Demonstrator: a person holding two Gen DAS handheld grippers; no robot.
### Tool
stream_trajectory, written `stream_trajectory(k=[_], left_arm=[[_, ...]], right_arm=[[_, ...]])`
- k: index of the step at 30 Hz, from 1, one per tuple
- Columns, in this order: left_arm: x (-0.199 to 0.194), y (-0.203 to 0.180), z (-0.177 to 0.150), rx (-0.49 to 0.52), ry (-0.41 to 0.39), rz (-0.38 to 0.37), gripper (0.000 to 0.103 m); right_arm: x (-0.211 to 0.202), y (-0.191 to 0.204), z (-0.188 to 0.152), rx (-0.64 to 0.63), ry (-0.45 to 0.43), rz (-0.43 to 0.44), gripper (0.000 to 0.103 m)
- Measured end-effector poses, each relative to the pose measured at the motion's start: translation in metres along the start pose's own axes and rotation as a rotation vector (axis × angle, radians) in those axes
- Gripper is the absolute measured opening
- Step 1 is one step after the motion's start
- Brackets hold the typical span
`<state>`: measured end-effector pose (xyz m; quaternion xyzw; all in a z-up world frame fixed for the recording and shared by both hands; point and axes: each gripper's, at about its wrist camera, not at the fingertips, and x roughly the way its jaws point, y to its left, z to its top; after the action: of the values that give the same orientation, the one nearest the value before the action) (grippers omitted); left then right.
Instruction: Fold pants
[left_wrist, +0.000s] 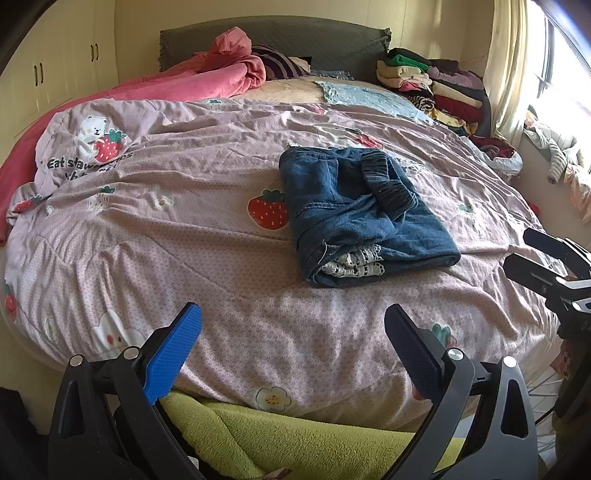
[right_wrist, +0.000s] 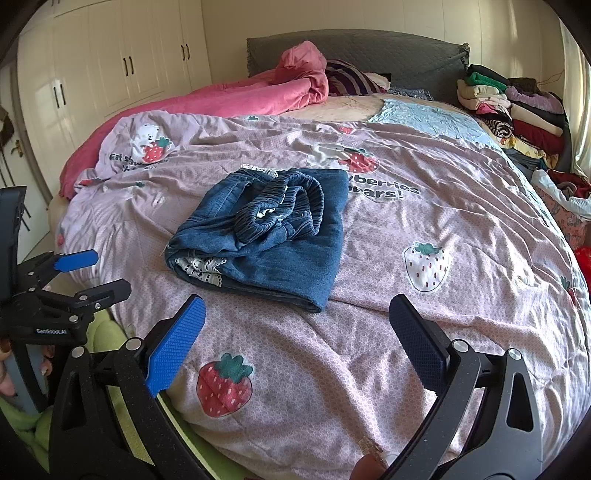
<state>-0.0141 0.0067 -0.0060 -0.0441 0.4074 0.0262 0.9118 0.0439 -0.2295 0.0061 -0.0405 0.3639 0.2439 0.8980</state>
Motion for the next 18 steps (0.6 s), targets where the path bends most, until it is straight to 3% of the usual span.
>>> stream_trajectory(k=[10,18], left_arm=[[0.0,-0.001,-0.001,0.006,0.005,0.004,0.099],[0.012,0.019,0.001,-0.037,0.032,0.08,0.099]], right_arm=[[0.0,-0.008,0.002,0.01,0.002,-0.013,0.094],[0.004,-0.039,-0.003,0.05,0.007,-0.089,0.094]])
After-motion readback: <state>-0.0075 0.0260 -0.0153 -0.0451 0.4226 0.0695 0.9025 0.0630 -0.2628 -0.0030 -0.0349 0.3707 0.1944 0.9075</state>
